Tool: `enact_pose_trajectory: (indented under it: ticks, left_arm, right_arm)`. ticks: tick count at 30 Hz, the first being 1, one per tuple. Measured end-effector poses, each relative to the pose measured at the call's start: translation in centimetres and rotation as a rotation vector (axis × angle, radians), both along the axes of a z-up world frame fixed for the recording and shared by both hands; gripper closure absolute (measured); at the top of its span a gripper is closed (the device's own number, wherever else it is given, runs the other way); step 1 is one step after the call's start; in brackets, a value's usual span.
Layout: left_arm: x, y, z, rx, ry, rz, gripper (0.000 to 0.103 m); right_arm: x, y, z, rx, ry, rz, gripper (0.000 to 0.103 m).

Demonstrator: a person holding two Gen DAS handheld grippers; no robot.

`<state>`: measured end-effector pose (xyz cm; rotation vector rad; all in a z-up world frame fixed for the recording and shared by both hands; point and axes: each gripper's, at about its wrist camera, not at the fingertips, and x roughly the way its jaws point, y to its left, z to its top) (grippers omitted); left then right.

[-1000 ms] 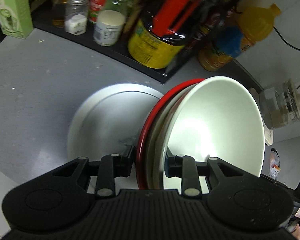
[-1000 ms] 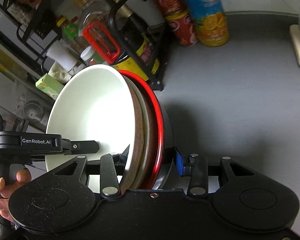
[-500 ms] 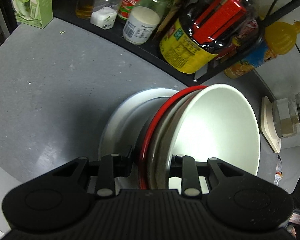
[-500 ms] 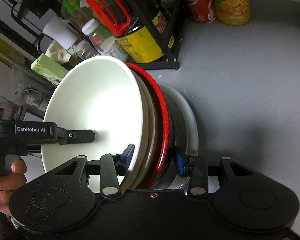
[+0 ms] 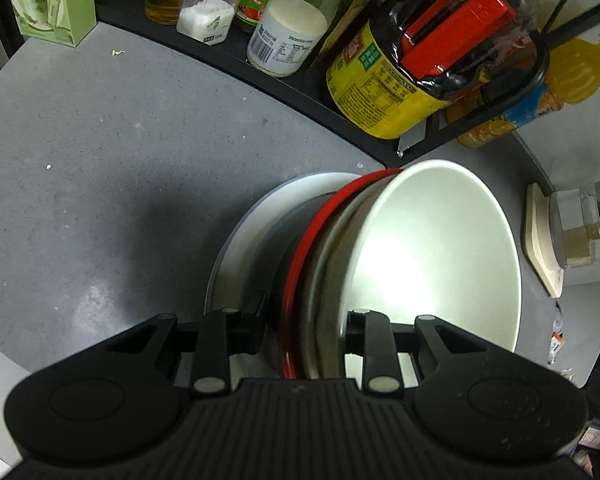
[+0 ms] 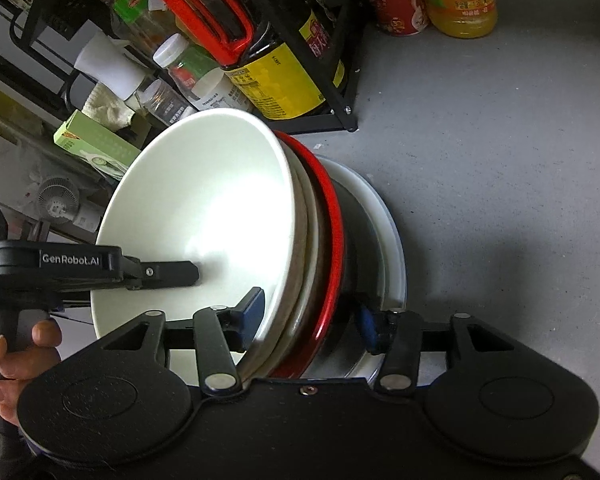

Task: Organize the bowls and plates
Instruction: 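Lower the bowl stack onto the plate stack and open both grippers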

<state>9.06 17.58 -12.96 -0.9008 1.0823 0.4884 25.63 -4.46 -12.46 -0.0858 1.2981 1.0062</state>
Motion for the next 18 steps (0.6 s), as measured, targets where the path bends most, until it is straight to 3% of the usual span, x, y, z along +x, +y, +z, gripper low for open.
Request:
enact_pose_trajectory:
  ticks: [4,13,18]
  left_arm:
    - [0.1,0.6,0.0,-0.017,-0.019,-0.021,0.074]
    - [1.5,2.0,2.7,0.042,-0.081,-0.137,0.064]
    - [2.8,2.0,4.5,0.114,-0.100,-0.198,0.053]
  right_arm:
    - [0.0,-0.1,0.0,0.008,0.008,-0.012,0.052]
    - [-0.2,-1.1,1.0,0.039,0.002,-0.079,0.051]
    - [-0.3,-2.0,2.7,0.076,-0.037,-0.110,0.040]
